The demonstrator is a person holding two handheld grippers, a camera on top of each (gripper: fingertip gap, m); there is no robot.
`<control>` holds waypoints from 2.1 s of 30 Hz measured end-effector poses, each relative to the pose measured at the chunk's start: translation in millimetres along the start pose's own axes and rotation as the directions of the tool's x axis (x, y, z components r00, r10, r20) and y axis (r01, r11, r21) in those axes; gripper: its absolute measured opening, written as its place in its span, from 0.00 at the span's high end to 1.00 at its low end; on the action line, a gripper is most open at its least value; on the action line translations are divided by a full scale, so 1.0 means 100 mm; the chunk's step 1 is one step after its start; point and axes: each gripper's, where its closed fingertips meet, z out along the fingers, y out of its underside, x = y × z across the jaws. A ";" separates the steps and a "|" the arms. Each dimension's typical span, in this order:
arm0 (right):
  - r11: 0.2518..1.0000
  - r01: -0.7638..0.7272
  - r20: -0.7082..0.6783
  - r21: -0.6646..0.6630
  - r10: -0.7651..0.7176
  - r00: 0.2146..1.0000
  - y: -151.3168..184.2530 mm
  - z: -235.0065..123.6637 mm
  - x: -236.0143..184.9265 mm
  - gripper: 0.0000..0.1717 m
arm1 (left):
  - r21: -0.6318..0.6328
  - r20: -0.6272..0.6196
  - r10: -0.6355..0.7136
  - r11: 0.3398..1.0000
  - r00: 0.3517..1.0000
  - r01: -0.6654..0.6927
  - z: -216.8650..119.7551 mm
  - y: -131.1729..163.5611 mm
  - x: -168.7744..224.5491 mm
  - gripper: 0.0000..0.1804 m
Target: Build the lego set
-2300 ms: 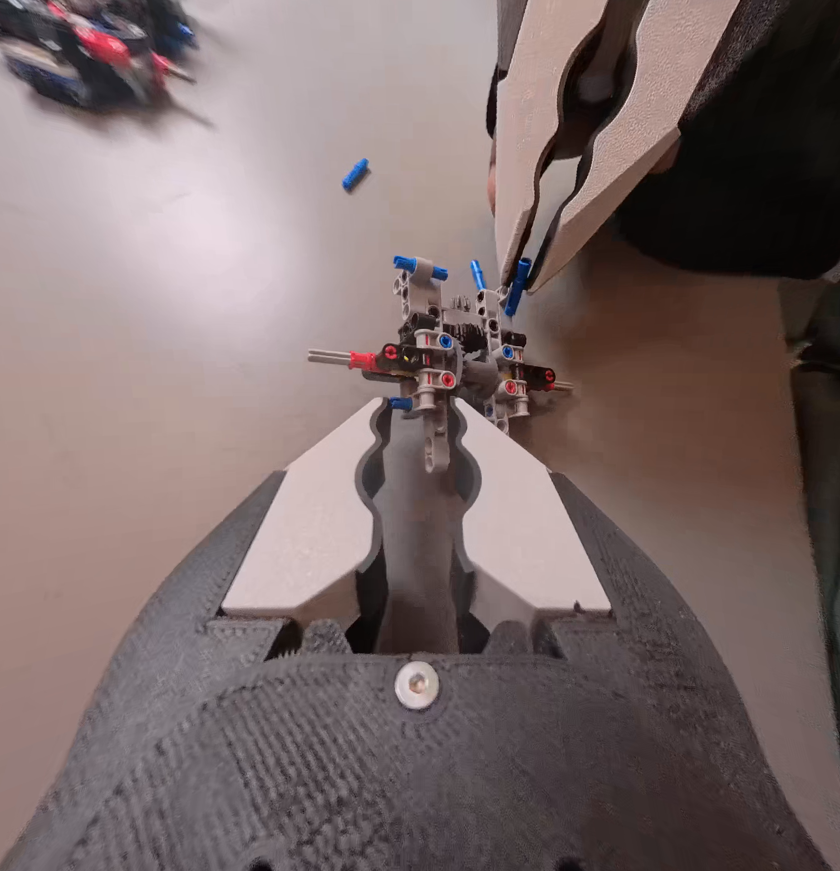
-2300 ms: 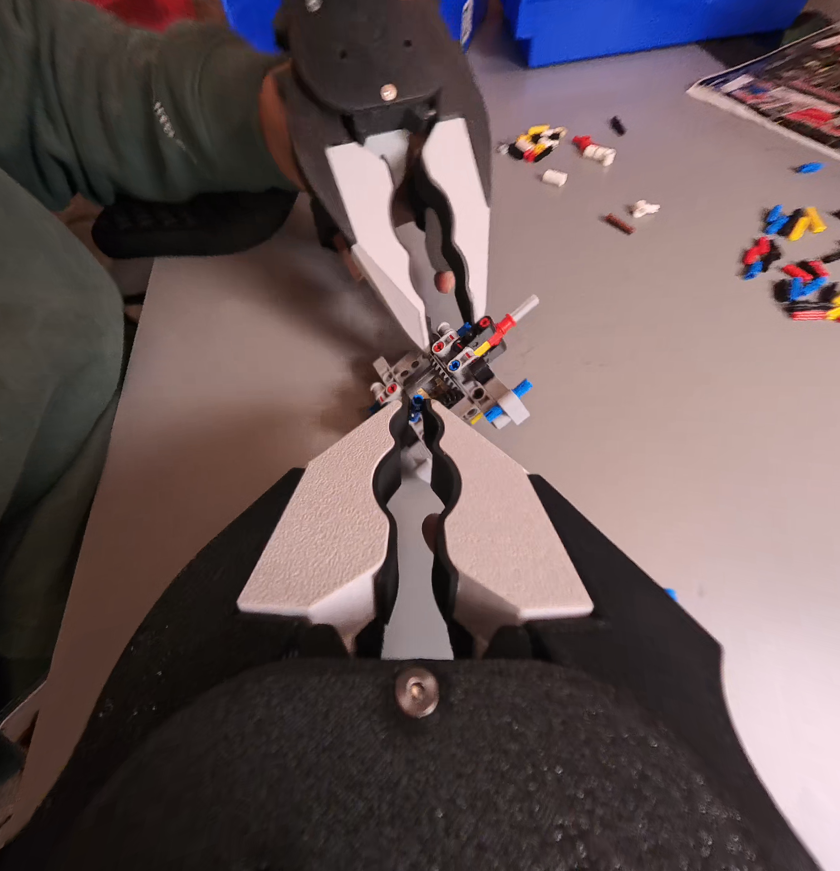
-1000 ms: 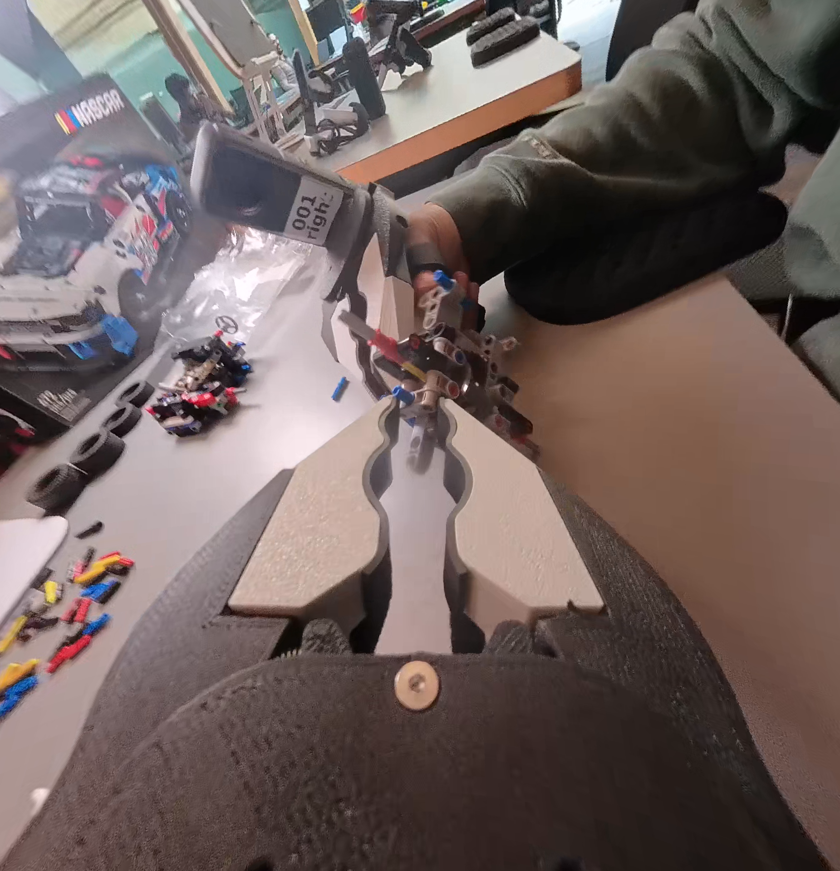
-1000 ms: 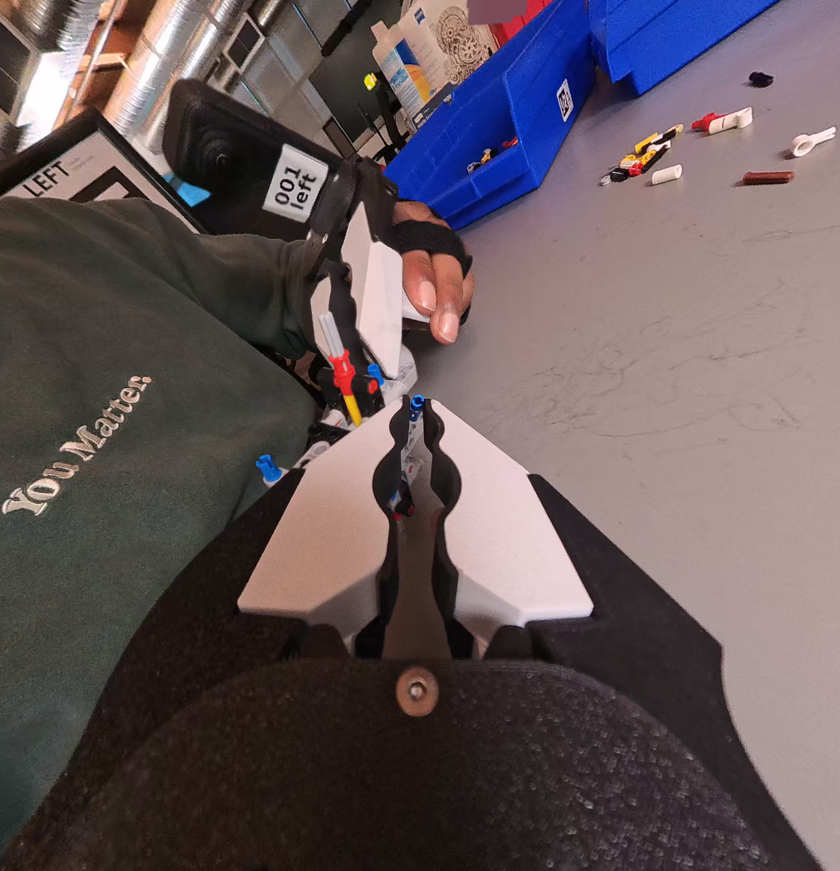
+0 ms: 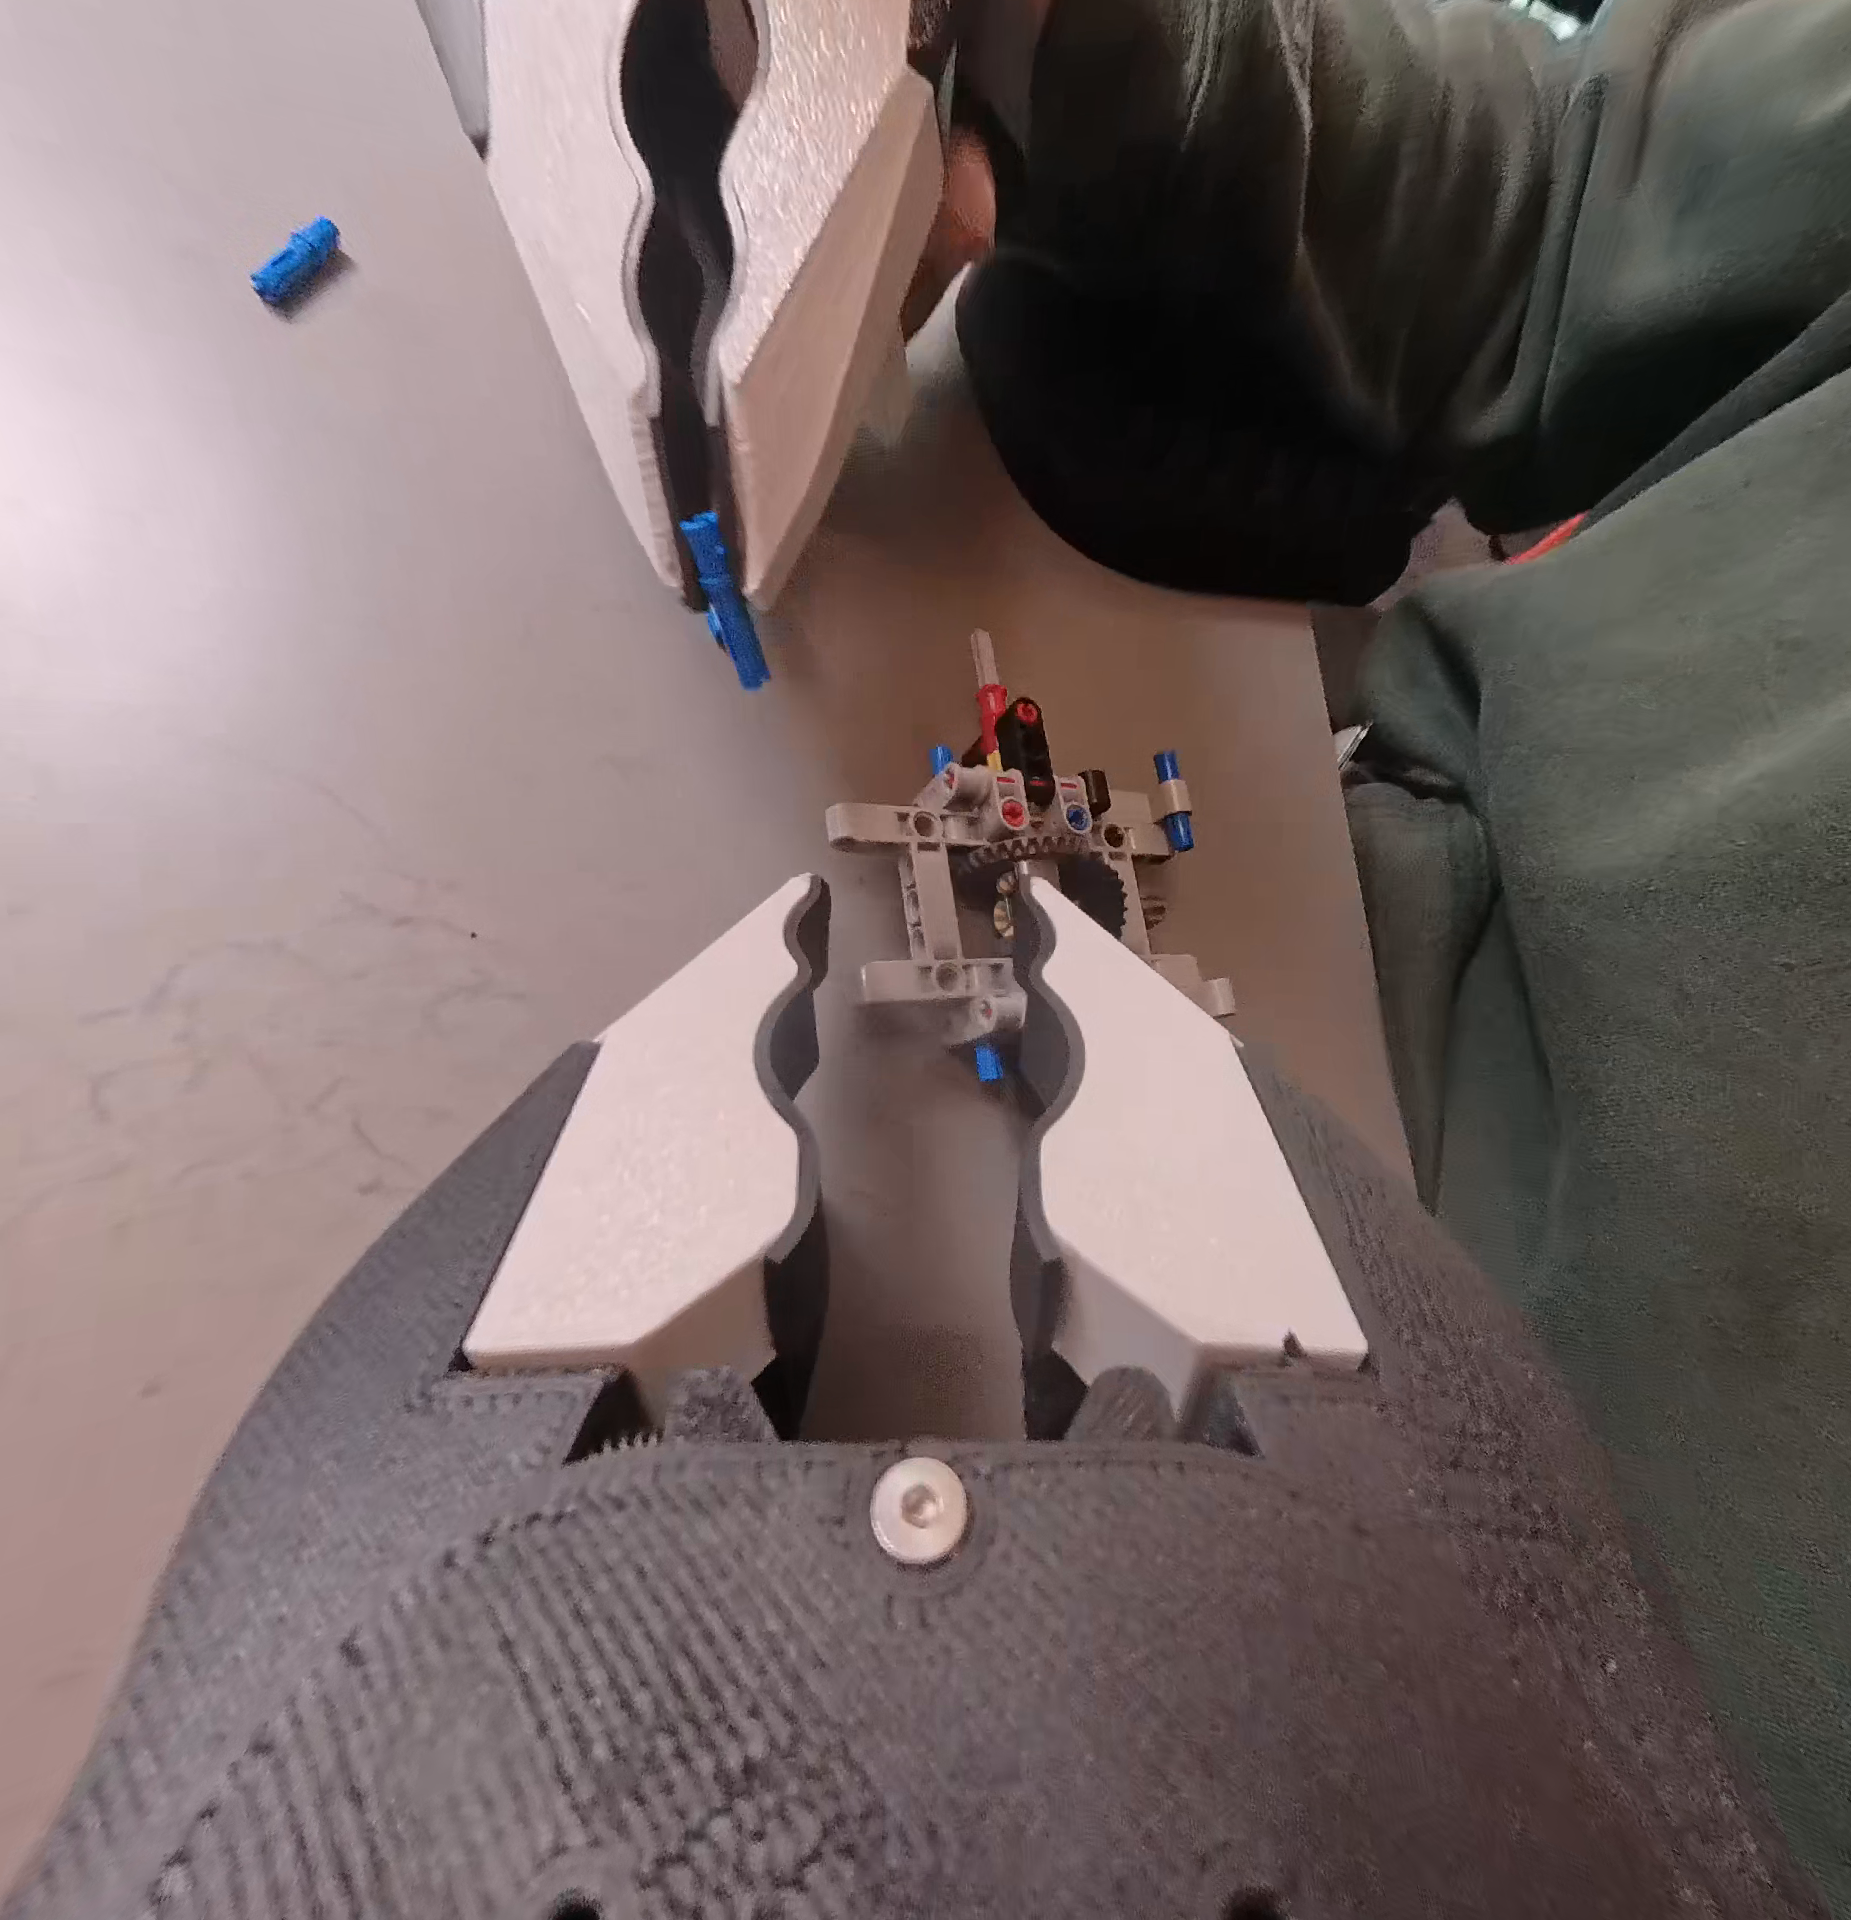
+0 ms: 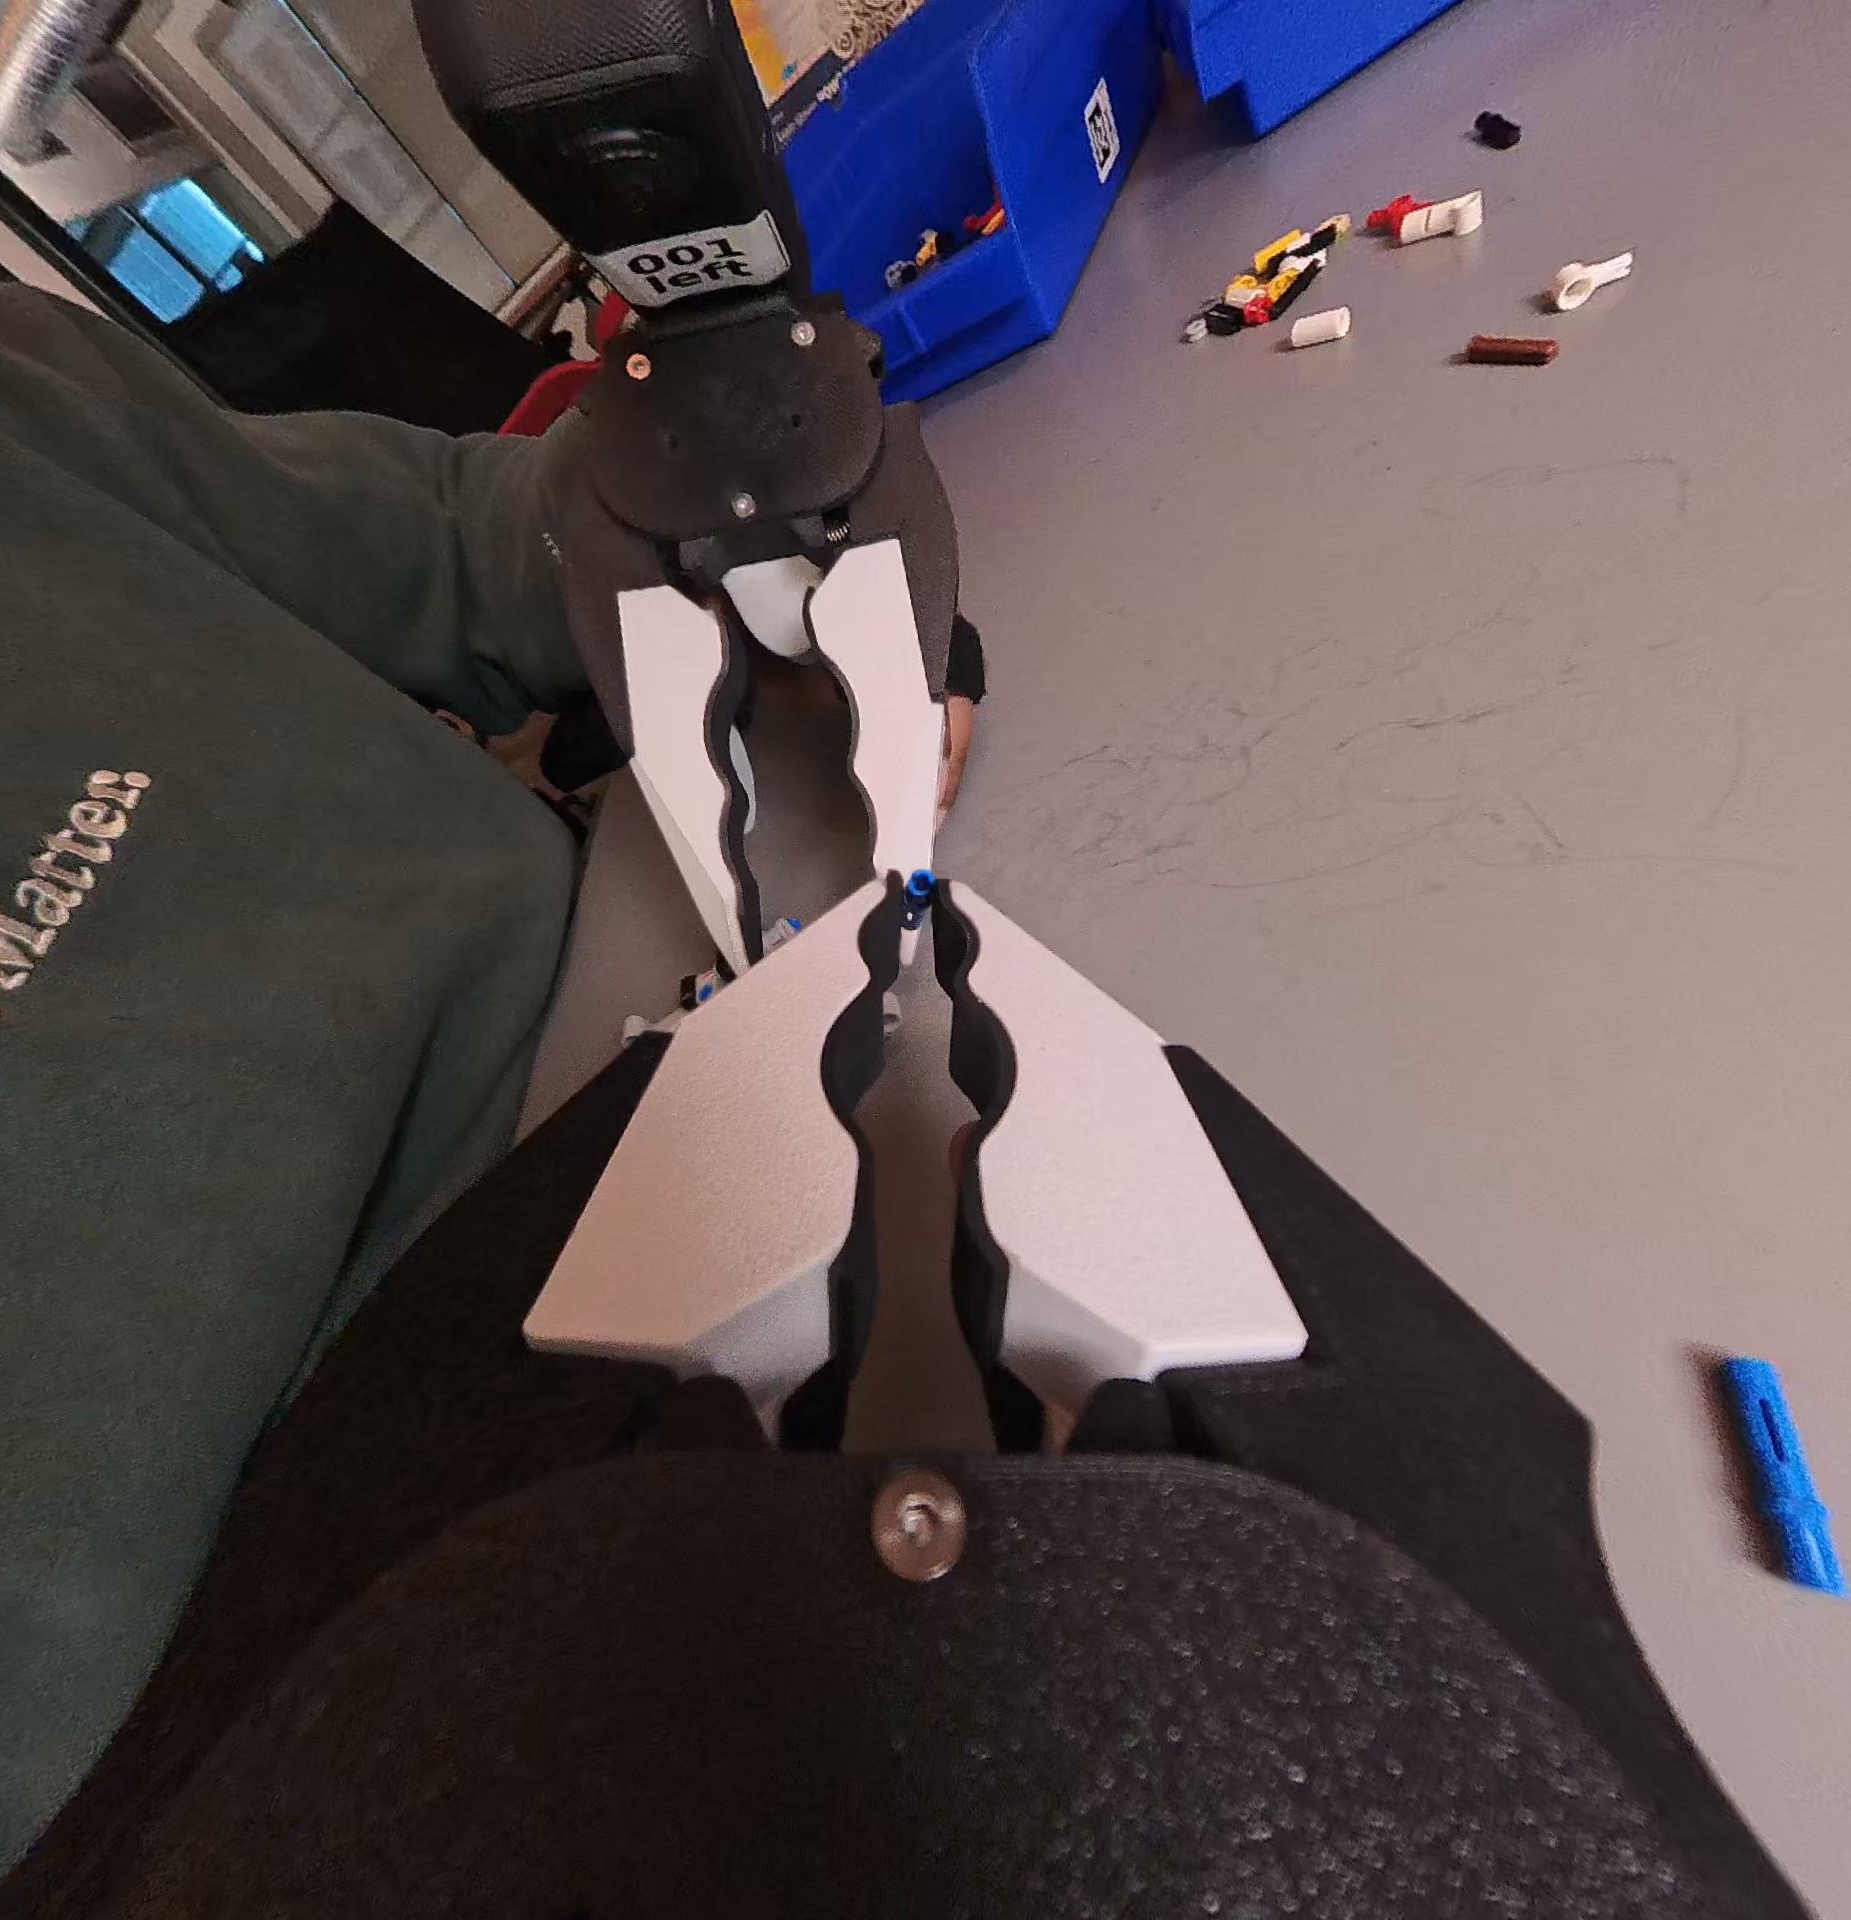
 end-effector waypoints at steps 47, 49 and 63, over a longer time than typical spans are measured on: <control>0.831 0.387 -0.117 0.399 -0.373 0.921 -0.74 -0.22 -0.64 0.98 | 0.598 0.353 0.132 0.730 0.926 -0.332 -0.82 -0.92 -0.24 0.97; 0.851 0.404 -0.148 0.335 -0.376 0.915 -0.70 -0.21 -0.57 0.98 | 0.564 0.354 0.113 0.766 0.928 -0.308 -0.78 -0.88 -0.29 0.97; 0.949 0.271 -0.095 0.162 -0.258 0.961 -0.35 0.03 -0.31 0.99 | 0.417 0.319 -0.015 0.900 0.948 -0.127 -0.51 -0.62 -0.51 0.96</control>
